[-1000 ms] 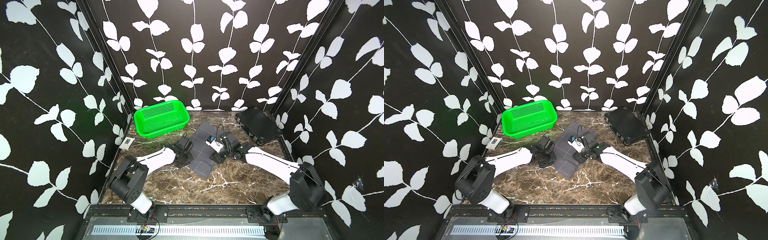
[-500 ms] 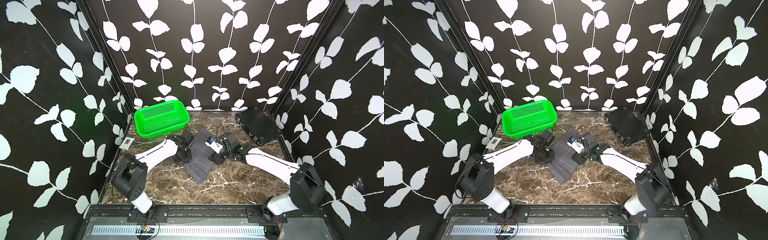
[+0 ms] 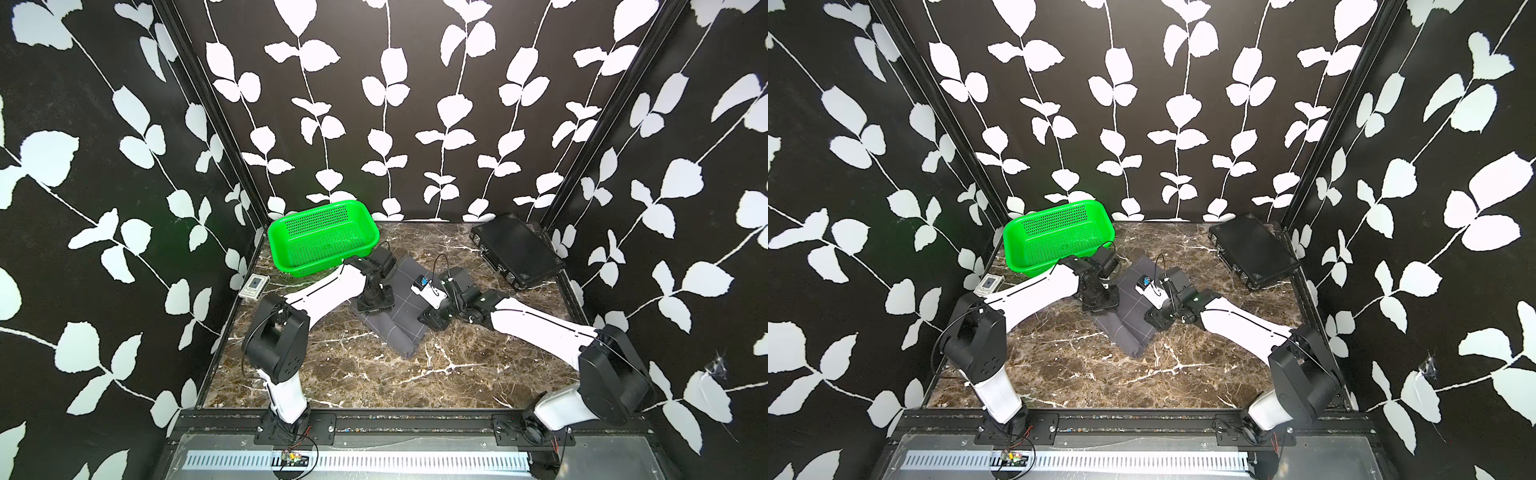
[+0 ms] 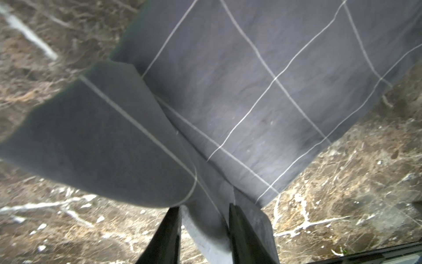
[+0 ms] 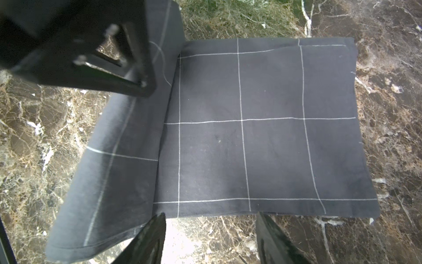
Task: Roll up the pillowcase
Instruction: Roll the pillowcase at the center of the board.
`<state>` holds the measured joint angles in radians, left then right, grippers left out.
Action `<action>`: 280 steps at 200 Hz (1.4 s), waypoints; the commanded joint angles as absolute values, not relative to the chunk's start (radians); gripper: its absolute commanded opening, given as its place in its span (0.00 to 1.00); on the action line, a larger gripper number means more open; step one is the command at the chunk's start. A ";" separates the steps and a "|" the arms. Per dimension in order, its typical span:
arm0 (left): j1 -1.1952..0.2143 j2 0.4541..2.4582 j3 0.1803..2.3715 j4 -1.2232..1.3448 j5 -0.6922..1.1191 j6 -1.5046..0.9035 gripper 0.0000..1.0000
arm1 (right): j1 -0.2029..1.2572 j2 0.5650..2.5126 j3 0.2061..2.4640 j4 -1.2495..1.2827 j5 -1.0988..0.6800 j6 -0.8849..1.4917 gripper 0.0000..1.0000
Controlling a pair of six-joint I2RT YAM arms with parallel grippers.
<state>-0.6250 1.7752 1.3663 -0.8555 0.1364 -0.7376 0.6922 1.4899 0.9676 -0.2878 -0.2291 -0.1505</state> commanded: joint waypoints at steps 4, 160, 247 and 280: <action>-0.607 1.817 1.412 -0.810 0.186 -0.719 0.35 | 0.696 1.437 0.933 -0.256 -0.256 -0.162 0.66; -0.537 2.066 1.588 -0.706 0.272 -0.656 0.38 | 0.870 1.501 0.924 -0.132 -0.151 -0.240 0.59; -0.502 1.990 1.651 -0.837 0.192 -0.434 0.44 | 0.830 1.711 0.997 -0.075 -0.163 -0.358 0.53; -0.489 2.006 1.696 -0.913 0.112 -0.223 0.48 | 0.805 1.656 0.964 -0.049 -0.220 -0.235 0.56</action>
